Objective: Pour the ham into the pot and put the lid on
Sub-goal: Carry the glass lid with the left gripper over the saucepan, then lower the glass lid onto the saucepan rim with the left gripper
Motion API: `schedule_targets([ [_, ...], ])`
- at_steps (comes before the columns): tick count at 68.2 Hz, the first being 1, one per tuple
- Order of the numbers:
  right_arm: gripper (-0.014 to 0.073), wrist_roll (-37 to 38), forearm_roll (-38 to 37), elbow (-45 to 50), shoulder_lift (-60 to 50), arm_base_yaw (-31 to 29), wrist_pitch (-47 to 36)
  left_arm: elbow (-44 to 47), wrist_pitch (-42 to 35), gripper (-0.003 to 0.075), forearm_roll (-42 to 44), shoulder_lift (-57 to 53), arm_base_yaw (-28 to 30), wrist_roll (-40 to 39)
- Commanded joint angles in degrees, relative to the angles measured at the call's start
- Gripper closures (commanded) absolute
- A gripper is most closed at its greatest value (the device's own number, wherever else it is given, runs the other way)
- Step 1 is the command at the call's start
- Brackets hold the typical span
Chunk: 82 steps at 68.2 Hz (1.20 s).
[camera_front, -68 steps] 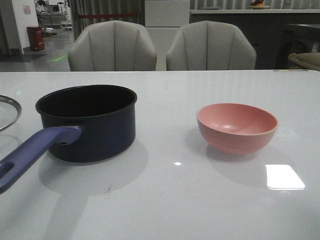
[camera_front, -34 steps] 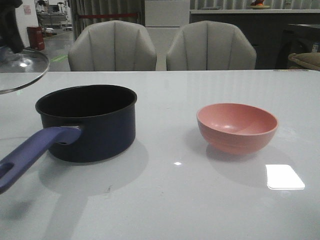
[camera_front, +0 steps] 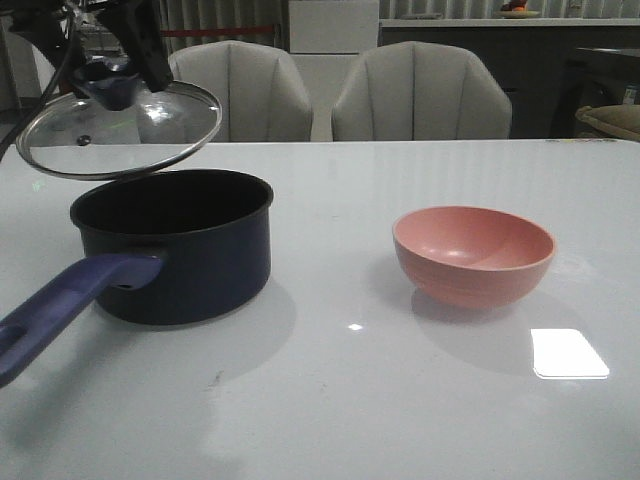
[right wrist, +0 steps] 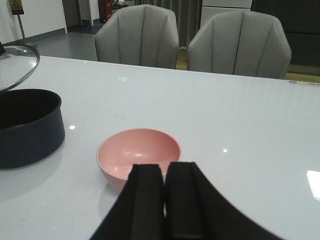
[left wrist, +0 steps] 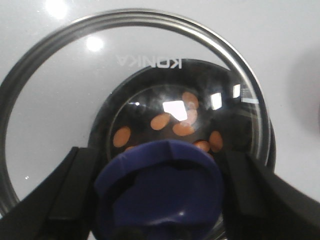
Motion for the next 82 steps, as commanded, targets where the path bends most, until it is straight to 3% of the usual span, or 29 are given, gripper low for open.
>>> schedule_targets([
  [1, 0.0433, -0.7, 0.0, -1.5, 0.5, 0.1, -4.7, -2.3, -0.4, 0.0481, -1.4, -2.1, -1.3, 0.0],
  [22, 0.0433, -0.7, 0.0, -1.5, 0.5, 0.1, -4.7, -2.3, 2.1, 0.0481, -6.8, 0.3, -2.2, 2.0],
  [47, 0.0433, -0.7, 0.0, -1.5, 0.5, 0.1, -4.7, -2.3, -1.1, 0.0479, -6.9, 0.7, -2.2, 2.3],
  [82, 0.0433, -0.7, 0.0, -1.5, 0.5, 0.1, -4.7, -2.4, 1.7, 0.0469, -6.6, 4.2, -2.2, 3.0],
])
